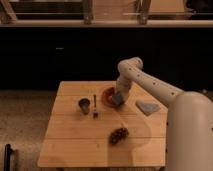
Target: Wipe red bowl with sponge
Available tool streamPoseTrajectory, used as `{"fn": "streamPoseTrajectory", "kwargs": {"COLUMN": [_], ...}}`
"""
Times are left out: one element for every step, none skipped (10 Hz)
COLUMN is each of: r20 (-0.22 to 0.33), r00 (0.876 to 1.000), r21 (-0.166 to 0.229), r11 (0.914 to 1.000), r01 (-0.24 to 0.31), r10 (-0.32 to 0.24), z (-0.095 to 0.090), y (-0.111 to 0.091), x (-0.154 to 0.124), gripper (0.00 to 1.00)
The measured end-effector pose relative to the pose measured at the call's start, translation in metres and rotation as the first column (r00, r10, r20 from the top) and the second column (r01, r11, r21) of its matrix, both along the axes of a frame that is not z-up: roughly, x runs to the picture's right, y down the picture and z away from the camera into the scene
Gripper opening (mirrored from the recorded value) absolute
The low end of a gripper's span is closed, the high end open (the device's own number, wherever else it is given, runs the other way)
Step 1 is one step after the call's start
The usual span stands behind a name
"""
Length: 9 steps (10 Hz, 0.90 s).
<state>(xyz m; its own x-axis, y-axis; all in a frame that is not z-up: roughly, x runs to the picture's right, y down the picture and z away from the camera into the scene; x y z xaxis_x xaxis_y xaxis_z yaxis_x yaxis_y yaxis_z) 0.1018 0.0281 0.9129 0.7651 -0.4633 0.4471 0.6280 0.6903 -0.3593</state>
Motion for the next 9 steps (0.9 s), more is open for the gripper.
{"fn": "streamPoseTrajectory", "kwargs": {"r20": [-0.011, -0.022, -0.031, -0.028, -0.023, -0.018, -0.01, 0.007, 0.031], "r00": [1.0, 1.0, 0.999, 0.999, 1.0, 1.0, 1.0, 1.0, 0.999], "r21": [0.014, 0.028, 0.041, 0.05, 0.054, 0.055, 0.056, 0.057, 0.057], "r11": [0.9998, 0.9995, 0.9989, 0.9986, 0.9984, 0.9985, 0.9984, 0.9982, 0.9977], "r01": [-0.01, -0.017, -0.024, -0.02, -0.014, -0.005, 0.005, 0.019, 0.036], "r10": [0.01, 0.017, 0.025, 0.021, 0.015, 0.006, -0.005, -0.02, -0.037], "z": [0.004, 0.008, 0.012, 0.014, 0.016, 0.018, 0.02, 0.021, 0.022], "y": [-0.008, -0.016, -0.025, -0.031, -0.034, -0.036, -0.036, -0.036, -0.034], "x": [0.001, 0.005, 0.007, 0.003, -0.002, -0.005, -0.009, -0.021, -0.035], "gripper": [0.0, 0.0, 0.0, 0.0, 0.0, 0.0, 0.0, 0.0, 0.0]}}
